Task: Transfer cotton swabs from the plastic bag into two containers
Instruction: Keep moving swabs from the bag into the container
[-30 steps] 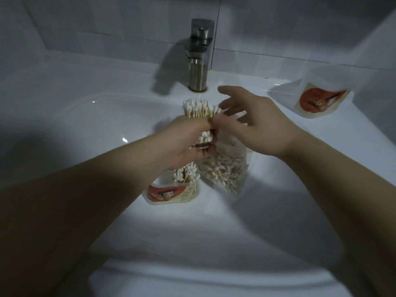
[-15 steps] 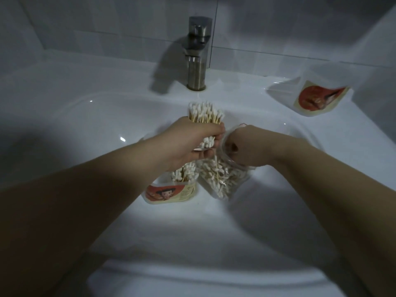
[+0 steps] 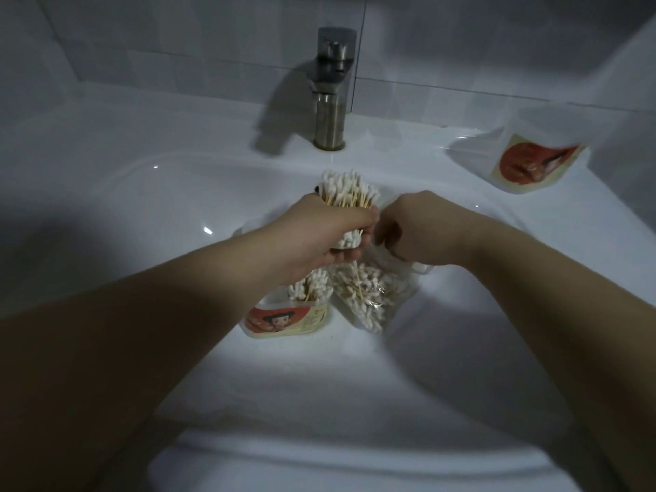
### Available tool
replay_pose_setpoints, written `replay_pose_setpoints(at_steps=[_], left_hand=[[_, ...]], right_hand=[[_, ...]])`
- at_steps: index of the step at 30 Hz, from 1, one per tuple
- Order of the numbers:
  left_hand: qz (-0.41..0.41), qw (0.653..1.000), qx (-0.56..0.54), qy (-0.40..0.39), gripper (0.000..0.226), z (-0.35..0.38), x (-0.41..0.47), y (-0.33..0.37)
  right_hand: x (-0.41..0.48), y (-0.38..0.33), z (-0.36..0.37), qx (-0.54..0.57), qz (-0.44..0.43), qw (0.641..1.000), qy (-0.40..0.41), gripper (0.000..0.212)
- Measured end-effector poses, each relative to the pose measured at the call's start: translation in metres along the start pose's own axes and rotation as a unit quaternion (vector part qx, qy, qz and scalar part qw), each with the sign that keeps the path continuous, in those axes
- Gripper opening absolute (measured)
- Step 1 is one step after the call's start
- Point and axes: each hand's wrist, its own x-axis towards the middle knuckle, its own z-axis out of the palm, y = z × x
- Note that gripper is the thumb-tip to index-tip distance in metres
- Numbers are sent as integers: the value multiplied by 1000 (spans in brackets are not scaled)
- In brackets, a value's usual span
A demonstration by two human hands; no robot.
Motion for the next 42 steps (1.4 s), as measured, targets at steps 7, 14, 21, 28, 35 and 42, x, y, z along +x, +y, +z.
replay_pose_setpoints(at_steps=[7,14,21,28,35,42], left_hand=[[16,999,-5,29,14,0,2,-1],[45,997,-37,42,18,1,3,0],[60,996,-58,18,22,2,0,3],[42,997,-65,23,4,5,-3,8],[26,996,-84,20,5,3,0,6],[0,984,-175,-22,21,1,-2,7]], right_hand=[[-14,0,-26,61,-16,988,143,32],[-24,-2,-31,228,-32,952,204,29],[-26,-3,-30,346,-58,920,173,28],[-20,-6,-26,354,-12,906,231,27],[-21,-9,-26,398,-7,887,235,25],[-24,-21,-24,396,-15,891,221,33]])
